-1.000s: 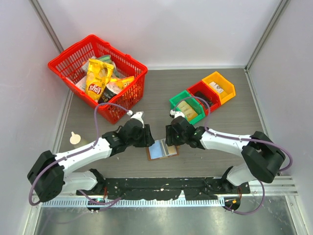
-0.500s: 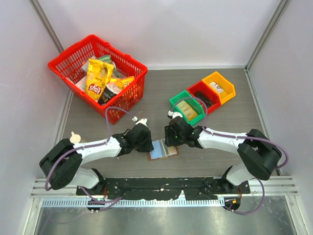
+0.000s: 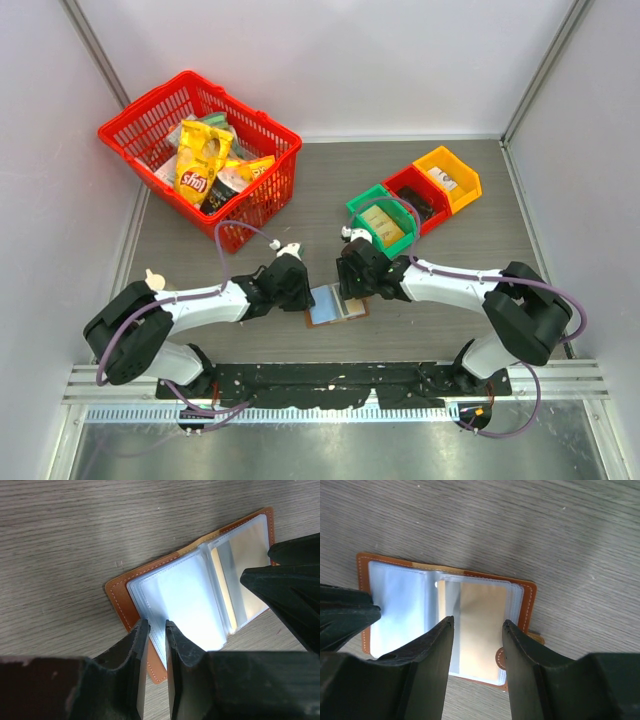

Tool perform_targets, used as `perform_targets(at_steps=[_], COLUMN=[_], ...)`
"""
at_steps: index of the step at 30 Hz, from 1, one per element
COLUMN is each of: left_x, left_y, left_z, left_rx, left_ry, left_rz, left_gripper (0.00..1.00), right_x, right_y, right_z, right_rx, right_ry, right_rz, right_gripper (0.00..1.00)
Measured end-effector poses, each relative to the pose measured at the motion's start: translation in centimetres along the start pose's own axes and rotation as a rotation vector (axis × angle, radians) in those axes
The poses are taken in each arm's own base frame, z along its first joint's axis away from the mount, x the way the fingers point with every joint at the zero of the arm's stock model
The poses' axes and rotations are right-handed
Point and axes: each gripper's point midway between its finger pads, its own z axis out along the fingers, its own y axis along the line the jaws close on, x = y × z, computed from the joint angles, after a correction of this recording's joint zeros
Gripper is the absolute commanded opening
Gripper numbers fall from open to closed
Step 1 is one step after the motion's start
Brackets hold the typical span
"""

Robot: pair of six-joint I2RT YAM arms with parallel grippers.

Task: Take the credit cards out of the card holder
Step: Remove the credit card from the card holder.

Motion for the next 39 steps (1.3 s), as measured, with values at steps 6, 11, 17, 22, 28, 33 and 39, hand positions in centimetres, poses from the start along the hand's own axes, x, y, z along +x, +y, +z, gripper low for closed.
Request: perform_targets(at_steps=[6, 11, 17, 22, 28, 33, 39], left_x=[0.0, 0.0, 0.02, 0.01, 0.02, 0.02, 0.03], left_y=[0.01, 0.04, 0.06, 0.06, 0.07, 0.07, 0.09], left_z=[0.01, 0.0, 0.0, -0.01, -0.03, -0.02, -0.02], left_rx=[-0.001, -0.003, -0.003, -0.002, -0.001, 0.0, 0.0], left_ry=[-0.001, -0.002, -0.002, -0.004, -0.005, -0.005, -0.006], left_rz=[-0.005, -0.005, -0.006, -0.006, -0.006, -0.006, -0.006], left_gripper=[0.23, 0.23, 0.23, 0.22, 0.22, 0.22, 0.22], right_x=[0.18, 0.34, 0.46, 0.51, 0.47, 0.53, 0.45], right_y=[-0.85, -0.92, -0.39, -0.12, -0.1, -0.12, -0.08], right_z=[-0.13, -0.17, -0.17, -0.07, -0.06, -0.03, 0.09], right_rx=[0.045, 0.048, 0.019, 0.006, 0.005, 0.006, 0.011], right_ry=[0.006, 0.013, 0.022, 0.026, 0.024, 0.026, 0.025], right_rz=[-0.006, -0.007, -0.006, -0.005, -0.004, -0.005, 0.002], right_gripper=[0.49, 0.48, 0.47, 0.47, 0.48, 0.5, 0.52])
